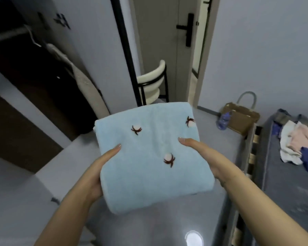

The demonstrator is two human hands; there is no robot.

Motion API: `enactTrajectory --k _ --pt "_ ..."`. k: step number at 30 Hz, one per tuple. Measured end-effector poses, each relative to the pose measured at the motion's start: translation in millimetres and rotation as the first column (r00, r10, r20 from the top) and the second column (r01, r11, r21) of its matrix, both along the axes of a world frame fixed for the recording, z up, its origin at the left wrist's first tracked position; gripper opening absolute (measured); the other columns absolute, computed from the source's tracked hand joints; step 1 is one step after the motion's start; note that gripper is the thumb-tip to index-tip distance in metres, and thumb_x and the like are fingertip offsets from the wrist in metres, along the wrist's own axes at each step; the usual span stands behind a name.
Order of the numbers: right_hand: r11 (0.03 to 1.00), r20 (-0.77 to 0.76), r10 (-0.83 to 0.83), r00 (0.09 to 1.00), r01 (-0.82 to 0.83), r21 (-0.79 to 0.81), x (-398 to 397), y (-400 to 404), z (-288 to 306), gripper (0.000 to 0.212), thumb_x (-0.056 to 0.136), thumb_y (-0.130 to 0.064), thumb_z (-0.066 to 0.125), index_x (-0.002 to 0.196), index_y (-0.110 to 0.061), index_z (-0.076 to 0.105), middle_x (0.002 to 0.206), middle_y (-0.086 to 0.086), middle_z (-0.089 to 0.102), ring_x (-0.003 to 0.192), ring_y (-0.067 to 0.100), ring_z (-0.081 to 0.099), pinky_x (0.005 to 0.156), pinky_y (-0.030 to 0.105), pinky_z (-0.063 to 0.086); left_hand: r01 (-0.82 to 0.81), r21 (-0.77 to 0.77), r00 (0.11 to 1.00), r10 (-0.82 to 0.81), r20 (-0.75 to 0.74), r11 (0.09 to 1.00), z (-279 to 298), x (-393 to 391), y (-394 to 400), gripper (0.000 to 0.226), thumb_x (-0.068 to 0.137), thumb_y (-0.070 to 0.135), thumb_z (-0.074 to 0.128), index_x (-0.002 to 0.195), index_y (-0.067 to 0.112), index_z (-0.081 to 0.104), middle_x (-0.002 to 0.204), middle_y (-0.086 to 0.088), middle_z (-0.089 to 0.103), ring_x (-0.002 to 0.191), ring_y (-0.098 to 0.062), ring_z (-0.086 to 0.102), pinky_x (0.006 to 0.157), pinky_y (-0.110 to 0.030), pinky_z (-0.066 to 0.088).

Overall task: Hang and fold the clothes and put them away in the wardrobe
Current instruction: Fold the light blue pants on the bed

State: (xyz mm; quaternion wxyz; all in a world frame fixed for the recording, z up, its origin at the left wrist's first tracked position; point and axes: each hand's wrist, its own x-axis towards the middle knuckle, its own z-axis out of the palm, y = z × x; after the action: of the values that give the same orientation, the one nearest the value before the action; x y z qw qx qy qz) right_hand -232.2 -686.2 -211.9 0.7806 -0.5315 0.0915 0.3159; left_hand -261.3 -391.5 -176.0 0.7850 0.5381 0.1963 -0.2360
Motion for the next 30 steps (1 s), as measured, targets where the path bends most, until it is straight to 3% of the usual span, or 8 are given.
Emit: enactTrajectory --k 3,5,8,12,15,22,25,30 --pt "0.996 0.056 0.090 0.994 -0.088 -0.031 48 56 46 0.046 0.073 -0.045 0.083 0.113 -0.027 0.072 0.125 0.009 0.066 0.114 0.032 0.064 0.090 0.045 0.054 -0.078 -0.069 0.995 0.081 0.053 0.995 36 20 55 0.031 0.080 0.035 0.070 0.106 0.021 0.076 0.117 -0.012 0.070 0.101 -0.031 0.070 0.075 -0.043 0.059" --pt "0.988 0.085 0.152 0.985 -0.149 -0.047 82 93 76 0.043 0.074 -0.045 0.082 0.112 -0.028 0.073 0.125 0.008 0.067 0.113 0.030 0.065 0.086 0.044 0.056 -0.101 -0.095 0.986 0.113 0.121 0.990 59 36 92 0.033 0.081 0.034 0.074 0.111 0.022 0.074 0.122 -0.011 0.068 0.108 -0.031 0.067 0.083 -0.045 0.057" --pt "0.975 0.121 0.221 0.968 -0.215 -0.057 131 137 111 0.043 0.075 -0.045 0.082 0.113 -0.027 0.073 0.127 0.008 0.066 0.114 0.030 0.064 0.085 0.043 0.056 -0.137 -0.077 0.973 0.149 0.178 0.988 87 64 134 0.041 0.071 0.034 0.082 0.110 0.025 0.074 0.124 -0.010 0.067 0.112 -0.032 0.065 0.092 -0.048 0.051" --pt "0.946 0.173 0.324 0.930 -0.315 -0.076 206 204 162 0.037 0.071 -0.045 0.084 0.102 -0.026 0.076 0.121 0.008 0.069 0.109 0.030 0.067 0.079 0.042 0.057 -0.243 -0.010 0.935 0.237 0.265 0.970 132 117 196 0.057 0.063 0.036 0.089 0.116 0.024 0.072 0.123 -0.011 0.068 0.111 -0.033 0.065 0.095 -0.049 0.050" --pt "0.918 0.257 0.395 0.882 -0.387 -0.083 276 245 206 0.043 0.072 -0.044 0.084 0.109 -0.024 0.074 0.124 0.010 0.067 0.111 0.031 0.066 0.082 0.043 0.056 -0.336 0.024 0.883 0.306 0.357 0.941 174 165 232 0.066 0.059 0.037 0.091 0.120 0.022 0.069 0.120 -0.012 0.068 0.109 -0.034 0.066 0.093 -0.048 0.050" --pt "0.860 0.534 0.485 0.693 -0.489 -0.147 434 345 330 0.041 0.077 -0.044 0.080 0.112 -0.025 0.073 0.123 0.008 0.068 0.112 0.029 0.065 0.083 0.042 0.057 -0.469 0.019 0.747 0.385 0.542 0.883 296 277 295 0.022 0.071 0.031 0.079 0.090 0.019 0.079 0.092 -0.009 0.075 0.079 -0.025 0.073 0.063 -0.035 0.058" --pt "0.852 0.574 0.500 0.649 -0.486 -0.193 495 393 381 0.045 0.077 -0.042 0.079 0.116 -0.021 0.072 0.120 0.008 0.069 0.107 0.028 0.068 0.080 0.040 0.058 -0.532 -0.013 0.717 0.459 0.524 0.847 337 325 331 0.020 0.067 0.028 0.082 0.083 0.017 0.078 0.088 -0.009 0.075 0.077 -0.026 0.073 0.064 -0.037 0.058" --pt "0.849 0.580 0.523 0.625 -0.445 -0.286 579 465 431 0.041 0.080 -0.038 0.075 0.115 -0.017 0.068 0.110 0.009 0.073 0.095 0.027 0.072 0.071 0.037 0.058 -0.561 -0.003 0.759 0.516 0.396 0.828 373 403 398 0.025 0.064 0.026 0.087 0.084 0.015 0.076 0.093 -0.008 0.075 0.084 -0.029 0.073 0.068 -0.042 0.056"
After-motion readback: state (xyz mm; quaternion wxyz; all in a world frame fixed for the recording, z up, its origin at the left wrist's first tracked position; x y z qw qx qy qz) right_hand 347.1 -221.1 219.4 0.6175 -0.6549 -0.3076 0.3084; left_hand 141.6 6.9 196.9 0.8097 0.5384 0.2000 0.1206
